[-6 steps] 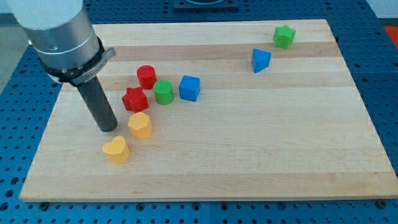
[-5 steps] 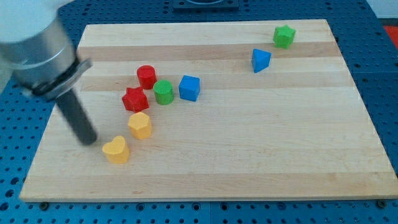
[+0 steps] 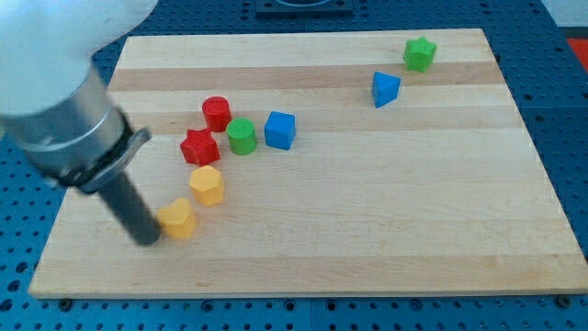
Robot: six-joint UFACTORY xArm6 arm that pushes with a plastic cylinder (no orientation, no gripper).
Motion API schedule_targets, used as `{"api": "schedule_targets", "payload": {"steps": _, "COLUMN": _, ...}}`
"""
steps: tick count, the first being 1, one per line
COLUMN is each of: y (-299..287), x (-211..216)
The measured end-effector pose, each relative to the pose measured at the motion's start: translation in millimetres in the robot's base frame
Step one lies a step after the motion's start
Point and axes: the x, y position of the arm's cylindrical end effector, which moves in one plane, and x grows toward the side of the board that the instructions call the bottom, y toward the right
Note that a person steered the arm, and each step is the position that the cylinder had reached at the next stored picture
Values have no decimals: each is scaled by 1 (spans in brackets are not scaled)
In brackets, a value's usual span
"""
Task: Move the blue cube parallel to the green circle
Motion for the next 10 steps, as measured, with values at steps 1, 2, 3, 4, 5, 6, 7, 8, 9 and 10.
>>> {"api": "schedule_targets", "payload": {"steps": 1, "y": 6, "x": -15}}
{"api": "schedule_targets", "payload": {"steps": 2, "y": 39, "x": -59}}
{"api": "schedule_targets", "payload": {"steps": 3, "y": 39, "x": -60}}
{"api": "schedule_targets", "payload": {"steps": 4, "y": 46, "x": -74}}
{"api": "schedule_targets", "payload": {"steps": 5, "y": 58, "x": -93}}
{"api": "schedule_targets", "payload": {"steps": 6, "y": 58, "x": -93}}
{"api": "schedule_targets", "payload": {"steps": 7, "y": 96, "x": -98}}
{"api": "schedule_targets", "payload": {"steps": 8, "y": 105, "x": -100}}
{"api": "schedule_targets", "payload": {"steps": 9, "y": 122, "x": -105}}
{"api": "schedule_targets", "payload": {"steps": 10, "y": 140, "x": -111}}
